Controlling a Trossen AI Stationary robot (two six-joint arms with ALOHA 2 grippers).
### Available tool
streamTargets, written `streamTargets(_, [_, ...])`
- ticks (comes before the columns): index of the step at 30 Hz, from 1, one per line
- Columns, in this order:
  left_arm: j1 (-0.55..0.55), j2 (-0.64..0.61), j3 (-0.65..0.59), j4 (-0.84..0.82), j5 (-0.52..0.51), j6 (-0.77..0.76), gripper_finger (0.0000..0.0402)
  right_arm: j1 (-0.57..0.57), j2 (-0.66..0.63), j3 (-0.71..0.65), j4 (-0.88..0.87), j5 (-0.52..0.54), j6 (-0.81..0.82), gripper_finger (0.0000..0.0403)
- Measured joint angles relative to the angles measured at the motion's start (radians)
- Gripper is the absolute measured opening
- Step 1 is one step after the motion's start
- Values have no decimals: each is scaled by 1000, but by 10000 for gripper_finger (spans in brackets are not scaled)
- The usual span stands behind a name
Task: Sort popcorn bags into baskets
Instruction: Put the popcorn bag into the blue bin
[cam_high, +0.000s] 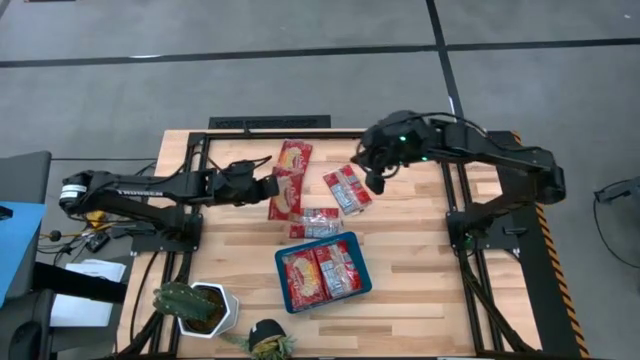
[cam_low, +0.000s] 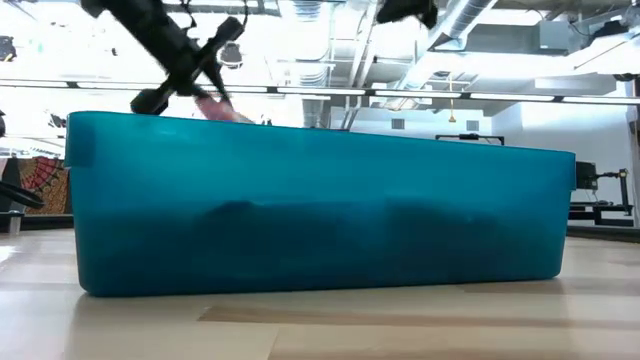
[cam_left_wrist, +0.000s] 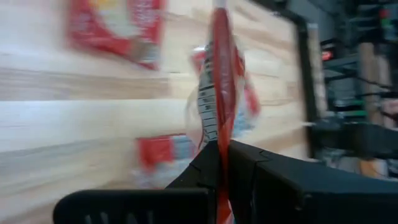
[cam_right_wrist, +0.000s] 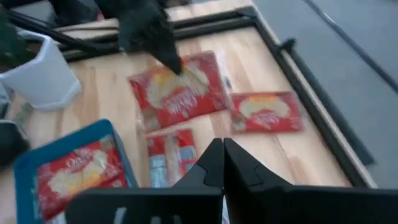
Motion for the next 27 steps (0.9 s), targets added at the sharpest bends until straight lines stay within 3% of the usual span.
streamTargets(6, [-139, 47, 102, 12, -72, -64, 0, 59, -65, 0, -99, 89, 46, 29])
streamTargets(13, [-307, 154, 170, 8, -18, -60, 0, 138, -92, 0, -152, 121, 58, 14])
streamTargets(22, [-499, 304, 196, 111, -295, -380, 0, 196, -95, 0, -182, 121, 59, 30])
streamTargets(27, [-585, 406, 196, 200, -366, -527, 0, 215, -95, 0, -208, 121, 58, 22])
